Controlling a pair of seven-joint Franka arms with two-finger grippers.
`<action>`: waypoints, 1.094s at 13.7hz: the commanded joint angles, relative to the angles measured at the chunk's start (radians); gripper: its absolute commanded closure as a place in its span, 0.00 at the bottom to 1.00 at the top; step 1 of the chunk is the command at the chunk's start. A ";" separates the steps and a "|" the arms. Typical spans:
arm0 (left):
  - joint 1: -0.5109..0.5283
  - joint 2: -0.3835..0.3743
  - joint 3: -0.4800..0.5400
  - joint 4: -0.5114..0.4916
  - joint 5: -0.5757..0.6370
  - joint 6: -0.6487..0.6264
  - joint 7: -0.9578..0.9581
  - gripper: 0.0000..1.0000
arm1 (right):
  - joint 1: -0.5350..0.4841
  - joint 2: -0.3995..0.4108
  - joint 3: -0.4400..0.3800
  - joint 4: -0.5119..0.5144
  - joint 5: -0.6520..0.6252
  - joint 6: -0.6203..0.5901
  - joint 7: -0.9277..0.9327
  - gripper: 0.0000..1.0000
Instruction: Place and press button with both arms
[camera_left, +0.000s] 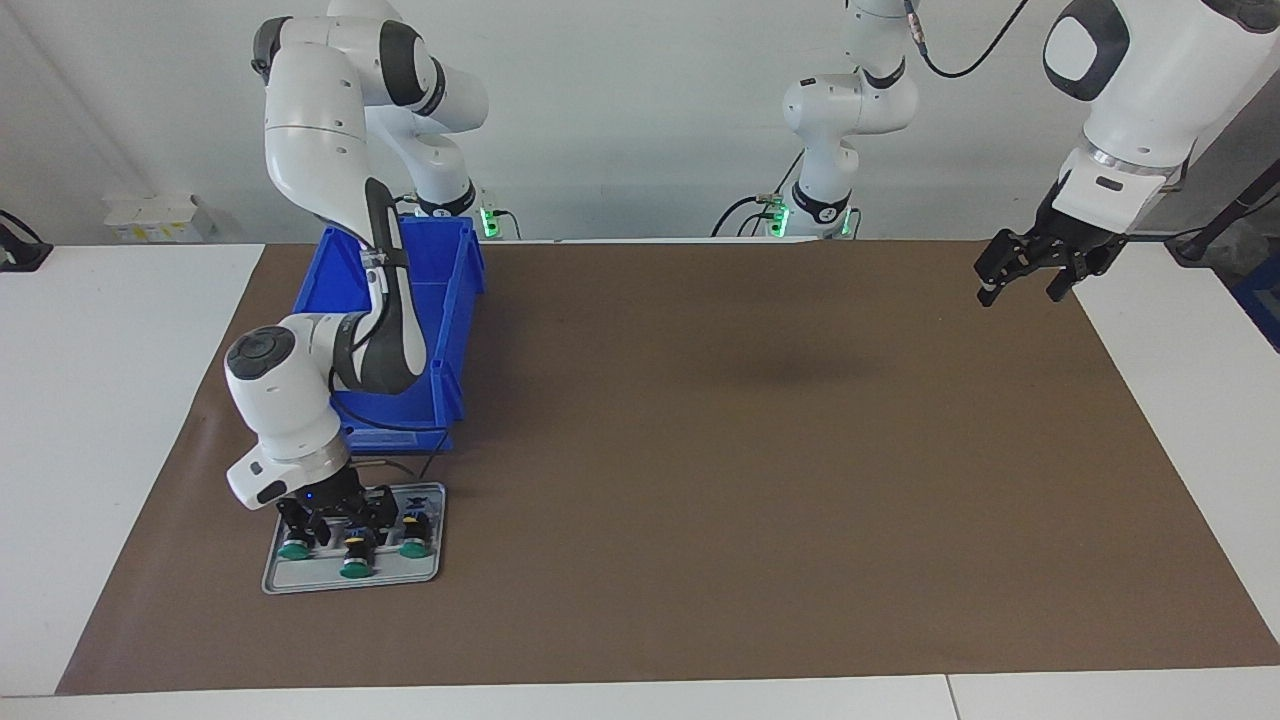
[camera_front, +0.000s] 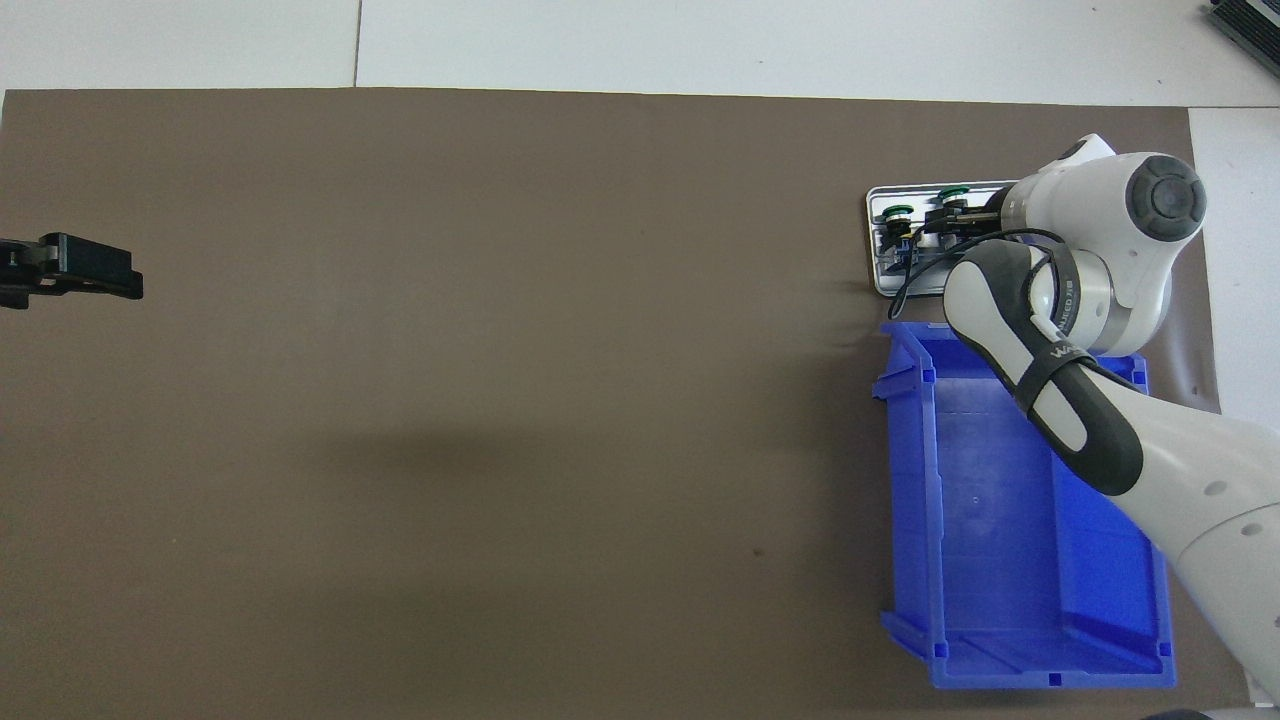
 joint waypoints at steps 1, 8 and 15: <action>0.010 -0.028 -0.006 -0.031 0.014 -0.001 0.012 0.00 | -0.008 0.015 0.008 0.022 0.013 0.002 -0.051 1.00; 0.010 -0.028 -0.006 -0.031 0.014 -0.001 0.012 0.00 | -0.007 -0.025 0.007 0.170 0.032 -0.284 0.033 1.00; 0.010 -0.028 -0.007 -0.031 0.014 -0.001 0.012 0.00 | 0.065 -0.190 0.001 0.321 -0.026 -0.680 0.781 1.00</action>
